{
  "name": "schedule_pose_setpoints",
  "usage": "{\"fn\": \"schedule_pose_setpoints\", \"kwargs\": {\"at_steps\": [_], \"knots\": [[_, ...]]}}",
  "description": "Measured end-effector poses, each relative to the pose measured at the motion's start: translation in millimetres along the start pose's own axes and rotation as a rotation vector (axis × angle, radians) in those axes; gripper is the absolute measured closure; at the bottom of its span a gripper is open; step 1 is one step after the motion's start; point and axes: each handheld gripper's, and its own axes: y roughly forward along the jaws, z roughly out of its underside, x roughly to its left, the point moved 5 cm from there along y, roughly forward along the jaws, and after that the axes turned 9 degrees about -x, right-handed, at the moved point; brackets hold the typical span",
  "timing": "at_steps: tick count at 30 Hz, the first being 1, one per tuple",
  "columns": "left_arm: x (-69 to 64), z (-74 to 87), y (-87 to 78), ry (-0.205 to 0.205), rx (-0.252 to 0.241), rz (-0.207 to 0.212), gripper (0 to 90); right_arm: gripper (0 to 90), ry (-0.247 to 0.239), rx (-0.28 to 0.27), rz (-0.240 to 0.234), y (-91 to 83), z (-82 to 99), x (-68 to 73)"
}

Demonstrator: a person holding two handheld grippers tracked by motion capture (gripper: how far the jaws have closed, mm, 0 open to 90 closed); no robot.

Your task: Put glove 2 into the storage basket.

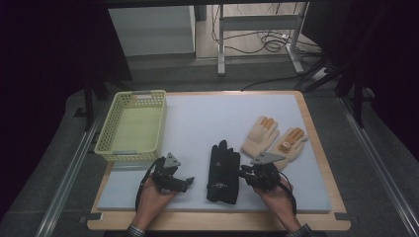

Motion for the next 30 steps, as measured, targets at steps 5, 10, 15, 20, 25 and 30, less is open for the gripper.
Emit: {"fn": "schedule_pose_setpoints", "kwargs": {"at_steps": [5,10,15,20,25,30], "knots": [[0.1,0.0,0.0,-0.001,0.000,0.001,6.2,80.2,0.000,0.020,-0.036,0.3,20.6,2.9],[2.1,-0.4,-1.1,-0.024,-0.008,0.023,5.5,88.2,-0.024,0.034,-0.041,2.9,32.2,9.4],[4.1,2.6,-5.6,0.007,0.005,0.005,6.7,88.4,-0.041,0.034,-0.058,5.2,34.4,15.8],[14.2,8.2,-13.4,-0.001,0.017,-0.029,4.5,88.4,-0.038,0.028,-0.080,9.7,33.3,20.8],[20.5,13.1,-17.8,-0.010,0.013,-0.015,4.4,88.2,-0.047,0.030,-0.091,14.5,31.2,25.2],[22.5,14.9,-19.6,0.014,0.009,0.013,4.9,86.1,-0.070,0.031,-0.095,24.6,26.1,31.8]]}}
